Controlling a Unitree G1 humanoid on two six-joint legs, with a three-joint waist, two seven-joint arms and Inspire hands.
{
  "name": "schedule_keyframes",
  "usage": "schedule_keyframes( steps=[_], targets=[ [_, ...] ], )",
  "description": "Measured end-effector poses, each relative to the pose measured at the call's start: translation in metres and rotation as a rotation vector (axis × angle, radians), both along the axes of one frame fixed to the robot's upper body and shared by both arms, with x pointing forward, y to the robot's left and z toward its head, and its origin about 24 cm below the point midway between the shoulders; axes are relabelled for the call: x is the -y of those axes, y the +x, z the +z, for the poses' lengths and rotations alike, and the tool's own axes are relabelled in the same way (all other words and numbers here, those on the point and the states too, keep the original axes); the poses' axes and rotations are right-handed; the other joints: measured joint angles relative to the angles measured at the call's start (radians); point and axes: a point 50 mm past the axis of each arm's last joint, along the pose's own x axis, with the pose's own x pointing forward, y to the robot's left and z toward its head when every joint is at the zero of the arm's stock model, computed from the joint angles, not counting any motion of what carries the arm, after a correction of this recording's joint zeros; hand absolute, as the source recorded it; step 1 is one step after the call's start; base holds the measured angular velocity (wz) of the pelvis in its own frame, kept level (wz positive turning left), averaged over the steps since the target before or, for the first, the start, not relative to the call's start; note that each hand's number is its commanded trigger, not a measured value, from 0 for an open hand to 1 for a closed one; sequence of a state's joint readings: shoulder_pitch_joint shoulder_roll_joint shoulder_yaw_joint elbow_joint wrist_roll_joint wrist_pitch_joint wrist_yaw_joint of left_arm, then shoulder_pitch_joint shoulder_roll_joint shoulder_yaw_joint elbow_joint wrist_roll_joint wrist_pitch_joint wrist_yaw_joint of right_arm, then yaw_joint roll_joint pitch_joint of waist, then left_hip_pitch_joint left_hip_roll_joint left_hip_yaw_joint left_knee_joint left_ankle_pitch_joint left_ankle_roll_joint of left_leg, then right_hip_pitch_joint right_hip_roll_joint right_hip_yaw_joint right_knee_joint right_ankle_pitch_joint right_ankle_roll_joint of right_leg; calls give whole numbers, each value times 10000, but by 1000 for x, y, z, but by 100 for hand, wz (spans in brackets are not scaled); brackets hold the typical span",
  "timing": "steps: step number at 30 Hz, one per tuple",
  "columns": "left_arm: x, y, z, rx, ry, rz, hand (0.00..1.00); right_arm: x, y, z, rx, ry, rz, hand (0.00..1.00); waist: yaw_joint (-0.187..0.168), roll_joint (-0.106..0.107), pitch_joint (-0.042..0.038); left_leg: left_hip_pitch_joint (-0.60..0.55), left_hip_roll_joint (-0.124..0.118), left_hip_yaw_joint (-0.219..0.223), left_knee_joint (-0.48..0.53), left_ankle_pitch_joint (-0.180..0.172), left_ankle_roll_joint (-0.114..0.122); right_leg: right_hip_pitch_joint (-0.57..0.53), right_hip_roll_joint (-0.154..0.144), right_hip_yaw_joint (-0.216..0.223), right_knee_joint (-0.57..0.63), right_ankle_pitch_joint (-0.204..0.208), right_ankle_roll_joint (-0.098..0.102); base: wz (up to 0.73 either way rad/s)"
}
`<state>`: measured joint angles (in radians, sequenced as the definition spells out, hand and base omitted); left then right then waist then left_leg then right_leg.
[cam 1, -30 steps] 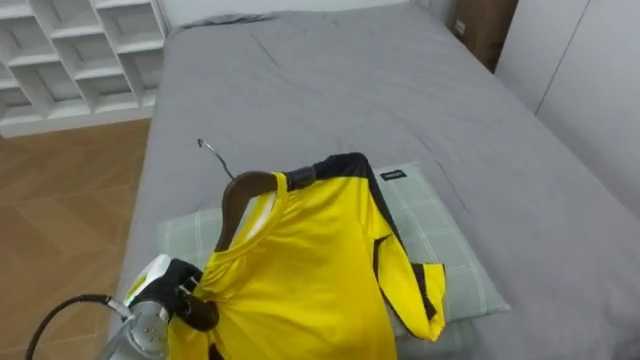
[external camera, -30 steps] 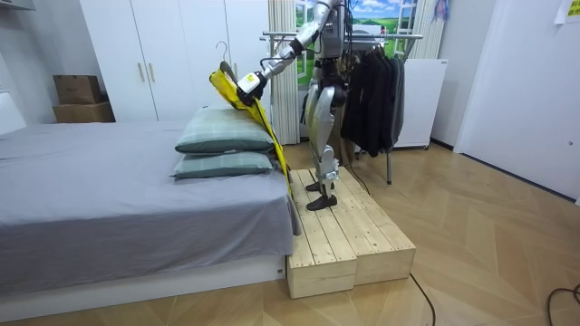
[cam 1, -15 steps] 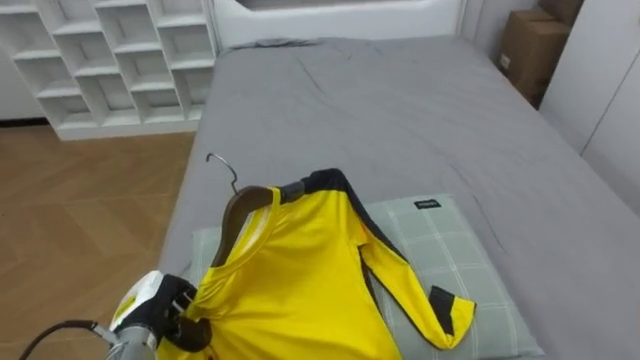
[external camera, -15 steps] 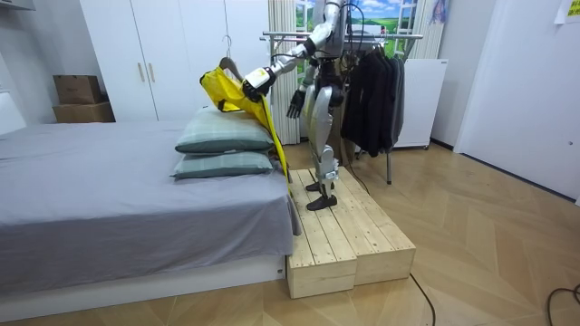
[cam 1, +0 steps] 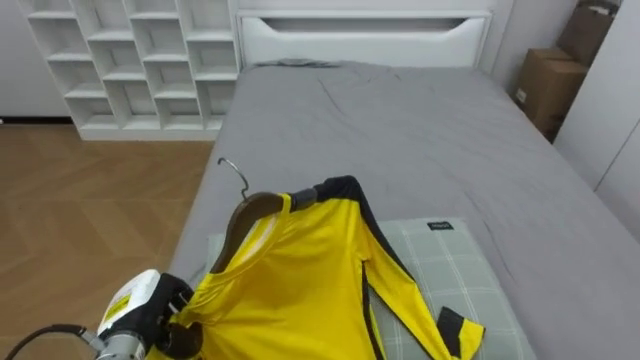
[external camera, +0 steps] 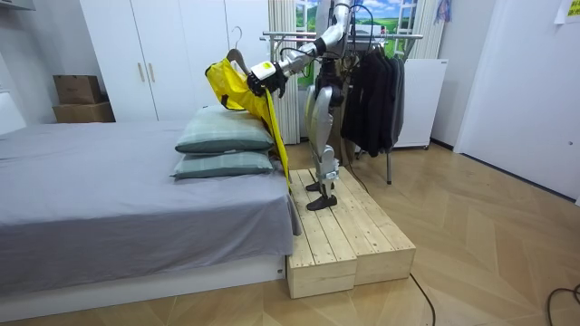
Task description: Hang clothes
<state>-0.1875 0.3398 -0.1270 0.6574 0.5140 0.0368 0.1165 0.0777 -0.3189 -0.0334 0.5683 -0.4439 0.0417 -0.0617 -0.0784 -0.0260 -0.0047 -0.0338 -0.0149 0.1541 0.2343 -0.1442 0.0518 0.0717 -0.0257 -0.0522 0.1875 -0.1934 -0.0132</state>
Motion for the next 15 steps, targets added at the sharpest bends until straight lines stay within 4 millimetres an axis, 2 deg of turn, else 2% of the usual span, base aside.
schedule_keyframes(
  steps=[4,6,11,15],
  targets=[
    [-1,-6,-2,-47,-25,33,100,-7,16,22,1167,-931,733,0,15,-92,52,229,-3,52,-152,0,-4,153,-6,69,-22,0,1,-3],
    [0,-6,-1,-4,-68,-58,100,-8,19,26,1488,-1023,800,0,59,-134,78,262,1,92,-233,1,-7,159,-6,106,-11,-2,3,-4],
    [2,-4,3,58,-118,-203,100,-9,28,44,2223,-1436,1221,0,126,-126,85,244,7,129,-297,0,-8,122,-32,117,-22,-2,4,-1],
    [9,3,14,489,-203,-595,100,-13,41,67,3277,-1837,1716,0,120,-83,98,130,15,129,-296,-1,-8,4,-50,27,-2,0,6,0]
  ],
)
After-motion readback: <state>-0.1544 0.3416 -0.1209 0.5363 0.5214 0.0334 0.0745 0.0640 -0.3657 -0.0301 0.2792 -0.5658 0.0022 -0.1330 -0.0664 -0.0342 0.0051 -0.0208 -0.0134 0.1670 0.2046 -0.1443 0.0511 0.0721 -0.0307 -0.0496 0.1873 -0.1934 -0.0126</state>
